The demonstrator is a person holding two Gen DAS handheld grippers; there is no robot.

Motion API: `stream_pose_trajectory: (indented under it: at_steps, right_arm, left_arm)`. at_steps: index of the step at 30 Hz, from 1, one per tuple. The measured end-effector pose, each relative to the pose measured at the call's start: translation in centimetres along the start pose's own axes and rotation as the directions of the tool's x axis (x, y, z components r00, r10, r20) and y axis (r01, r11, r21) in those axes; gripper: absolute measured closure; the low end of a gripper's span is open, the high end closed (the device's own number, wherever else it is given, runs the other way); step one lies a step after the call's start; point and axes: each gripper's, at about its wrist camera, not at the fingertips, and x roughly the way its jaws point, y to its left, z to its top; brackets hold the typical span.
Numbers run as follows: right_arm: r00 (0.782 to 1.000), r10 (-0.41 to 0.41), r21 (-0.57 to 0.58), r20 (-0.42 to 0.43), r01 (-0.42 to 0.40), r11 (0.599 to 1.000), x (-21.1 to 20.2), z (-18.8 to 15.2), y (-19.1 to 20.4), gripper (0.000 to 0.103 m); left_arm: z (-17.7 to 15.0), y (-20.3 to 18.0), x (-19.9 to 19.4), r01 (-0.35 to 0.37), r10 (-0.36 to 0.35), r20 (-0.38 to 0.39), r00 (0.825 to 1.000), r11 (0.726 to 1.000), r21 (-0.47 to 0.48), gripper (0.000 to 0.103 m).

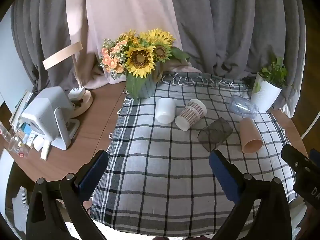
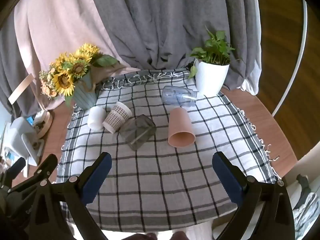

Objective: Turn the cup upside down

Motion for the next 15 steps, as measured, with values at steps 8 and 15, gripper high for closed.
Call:
stream_pose_trajectory:
  at_steps: [8,15]
  right_arm:
    - [1.000,-0.005,-0.001,0.006,0.005,1.000,0.07,-0.16,0.44,0.002]
    - [1.000,-0.002,-0.001,0.005,0.002,1.000,0.05,0.37,1.05,0.002]
  left_arm:
    - [-0.08,0.06,-0.16,0.005,-0.005,-0.002,1.000,1.000,-0.007,0.000]
    - [0.05,-0.05,0.01,0.009,-0.009,0.015,1.000,1.000,0.002,0.000]
